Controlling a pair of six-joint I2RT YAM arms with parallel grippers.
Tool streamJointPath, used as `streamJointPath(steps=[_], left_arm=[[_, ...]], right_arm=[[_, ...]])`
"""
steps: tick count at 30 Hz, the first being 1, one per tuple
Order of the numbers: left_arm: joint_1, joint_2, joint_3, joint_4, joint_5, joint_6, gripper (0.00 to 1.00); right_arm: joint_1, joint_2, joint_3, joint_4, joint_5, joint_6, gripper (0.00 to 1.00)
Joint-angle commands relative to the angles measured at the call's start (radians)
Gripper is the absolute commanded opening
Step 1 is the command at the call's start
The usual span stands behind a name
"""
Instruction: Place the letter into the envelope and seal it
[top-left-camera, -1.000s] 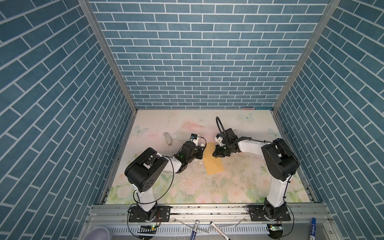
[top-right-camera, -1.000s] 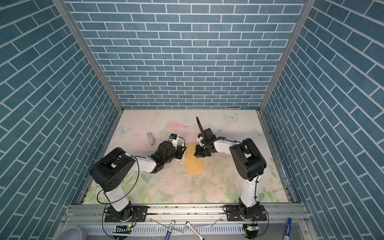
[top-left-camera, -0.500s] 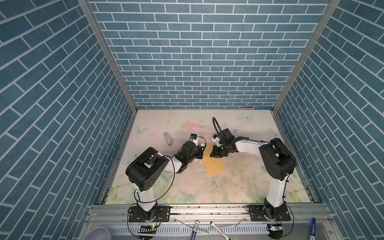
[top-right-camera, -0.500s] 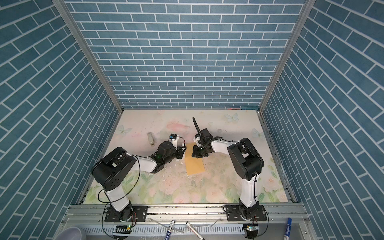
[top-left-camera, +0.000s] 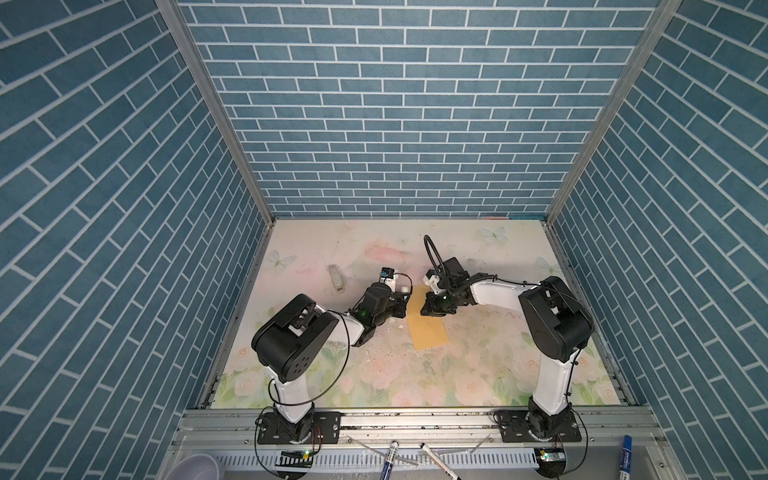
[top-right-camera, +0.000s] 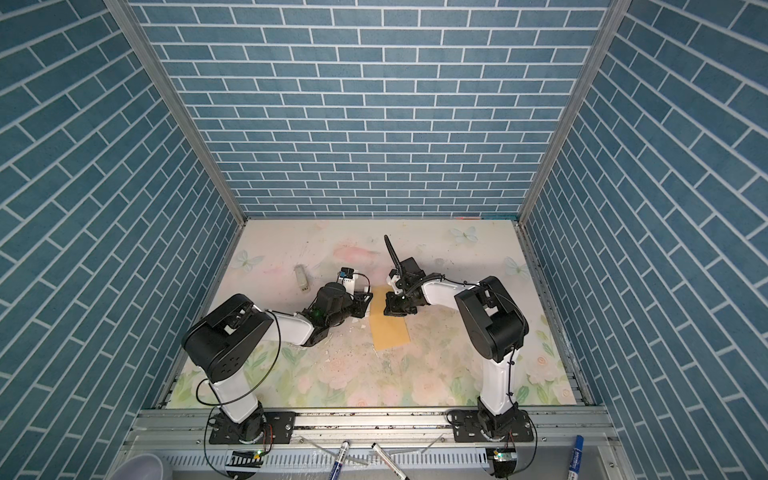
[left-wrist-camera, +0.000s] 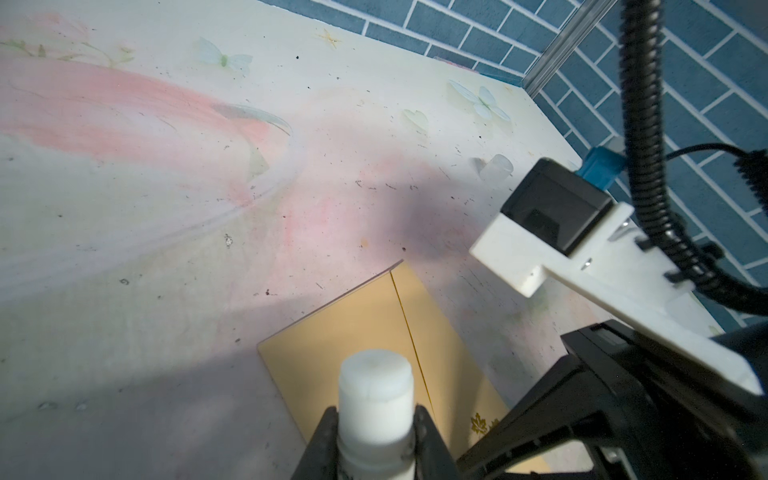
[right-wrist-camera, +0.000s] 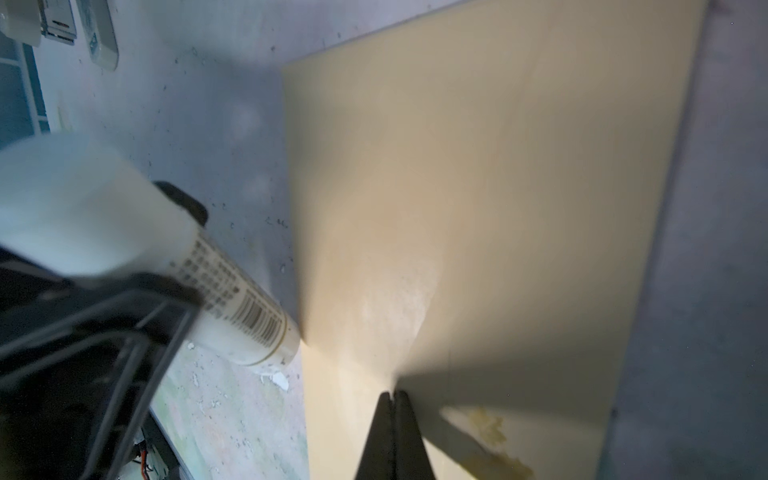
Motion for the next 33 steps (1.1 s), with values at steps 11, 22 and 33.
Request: streamJointPath(steps=[11, 22, 33], left_arm=[[-0.004, 0.022, 0.022, 0.000, -0.008, -0.005, 0.00], [-0.004, 0.028, 0.022, 0.003, -0.010, -0.005, 0.00], [-0.004, 0.033, 0.026, 0.002, -0.007, -0.005, 0.00]], right_arm=[[0.008, -0.030, -0.119, -0.133, 0.091, -0.043, 0.00], [0.008, -0.096, -0.228, -0.147, 0.123, -0.042, 0.00], [0.008, -0.111, -0.247, -0.143, 0.132, -0.037, 0.00]])
